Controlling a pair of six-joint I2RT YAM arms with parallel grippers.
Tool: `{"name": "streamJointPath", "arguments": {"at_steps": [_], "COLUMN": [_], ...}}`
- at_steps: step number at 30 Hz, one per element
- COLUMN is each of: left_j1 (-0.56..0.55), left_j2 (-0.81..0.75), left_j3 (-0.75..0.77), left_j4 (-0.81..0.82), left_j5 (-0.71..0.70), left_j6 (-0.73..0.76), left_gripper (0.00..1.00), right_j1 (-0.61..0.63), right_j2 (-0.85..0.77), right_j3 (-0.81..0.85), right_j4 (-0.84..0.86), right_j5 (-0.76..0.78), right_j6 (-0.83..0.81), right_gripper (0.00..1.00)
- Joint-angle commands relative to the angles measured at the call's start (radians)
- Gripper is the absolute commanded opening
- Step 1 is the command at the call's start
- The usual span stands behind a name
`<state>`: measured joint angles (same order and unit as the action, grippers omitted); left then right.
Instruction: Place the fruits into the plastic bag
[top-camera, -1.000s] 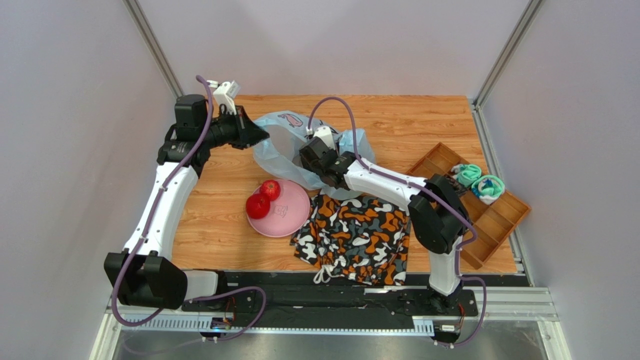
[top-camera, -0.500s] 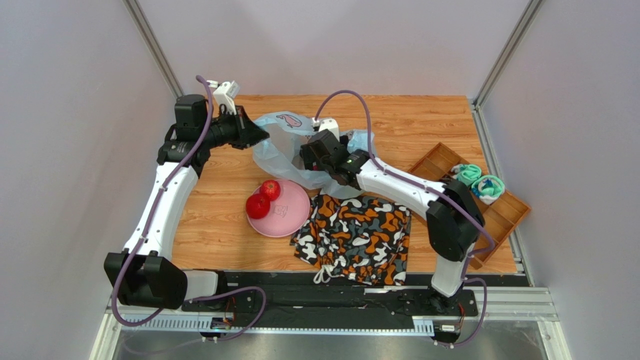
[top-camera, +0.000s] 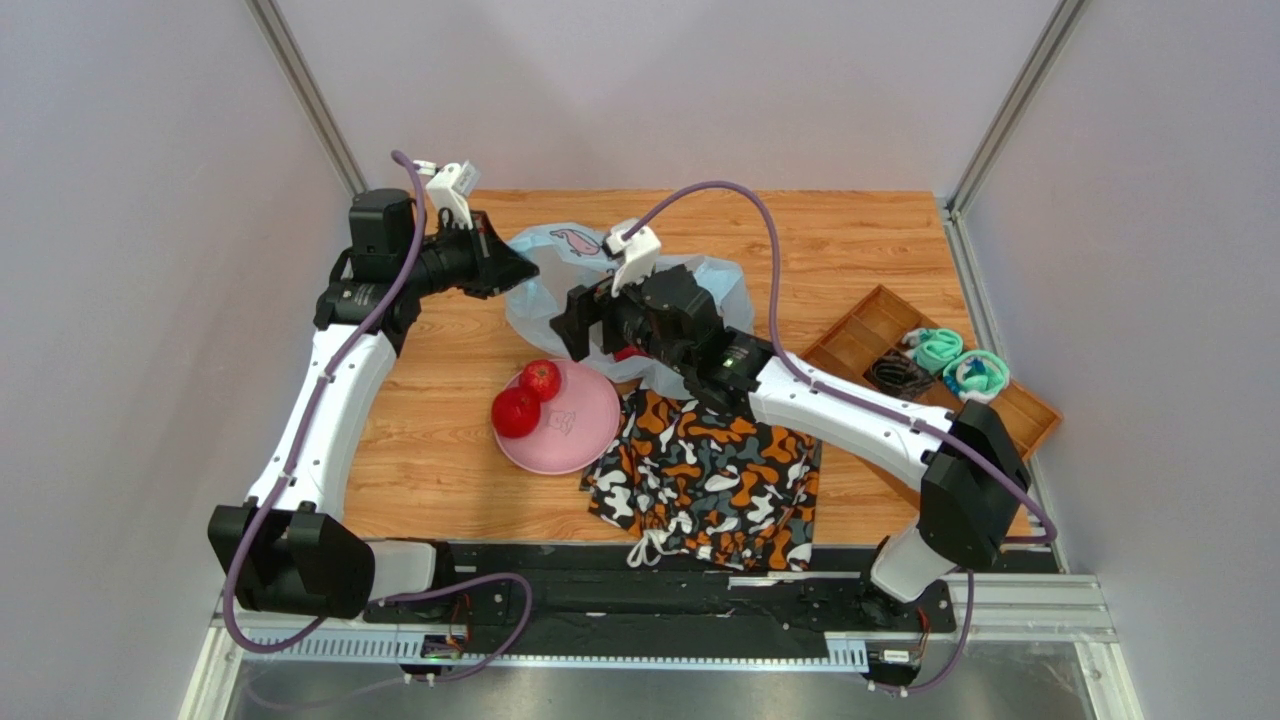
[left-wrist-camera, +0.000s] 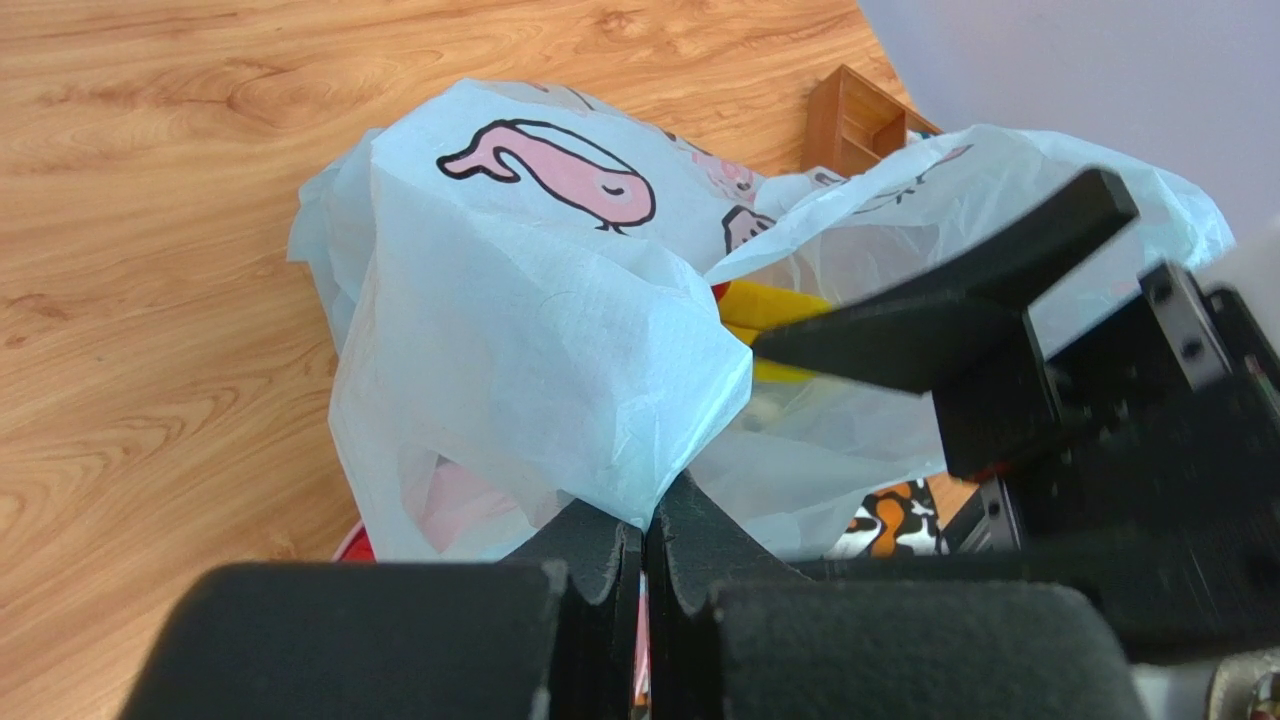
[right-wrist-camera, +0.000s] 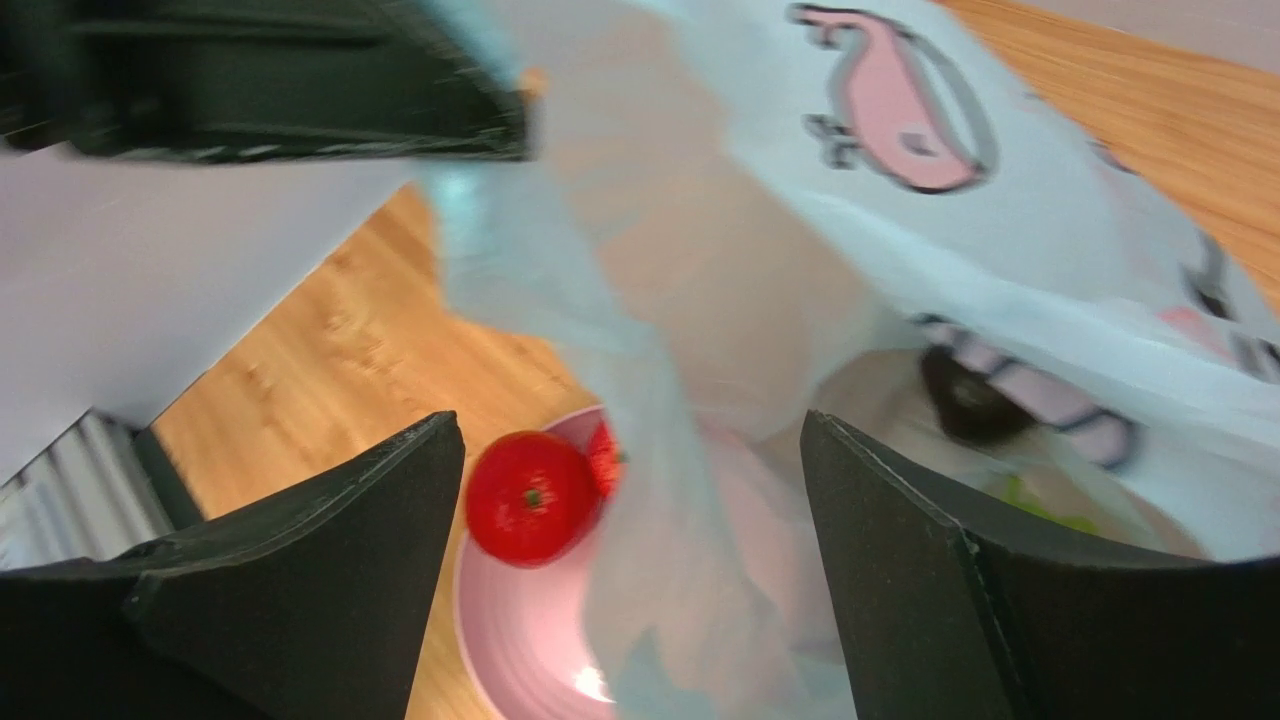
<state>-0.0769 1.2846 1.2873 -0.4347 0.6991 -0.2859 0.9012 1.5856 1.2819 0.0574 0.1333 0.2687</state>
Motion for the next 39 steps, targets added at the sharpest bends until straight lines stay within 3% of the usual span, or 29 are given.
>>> {"name": "streamJointPath", "arguments": {"at_steps": [1, 13, 24, 39], "left_j1": [0.003, 0.003, 0.003, 0.003], "left_j2": [-0.037, -0.037, -0.041, -0.039], "left_j3": [0.000, 0.000, 0.001, 0.000], "left_j4": [0.036, 0.033, 0.031, 0.031], "left_j5": [0.020, 0.013, 0.011, 0.011], "left_j6": [-0.006, -0.001, 0.001, 0.001], "left_gripper": [0.00, 0.00, 0.00, 0.00], "right_j1": [0.080, 0.205, 0.208, 0.180], "right_j2": [-0.036, 0.201, 0.421, 0.527], "right_j3": [0.008, 0.141, 0.353, 0.379], "right_j4": [0.141, -0.002, -0.274, -0.257], "right_j5": [-0.120, -0.251, -0.072, -0.011], "right_j6": [-0.140, -0.025, 0.023, 0.098], "right_gripper": [0.86, 0.84, 0.83, 0.86]}}
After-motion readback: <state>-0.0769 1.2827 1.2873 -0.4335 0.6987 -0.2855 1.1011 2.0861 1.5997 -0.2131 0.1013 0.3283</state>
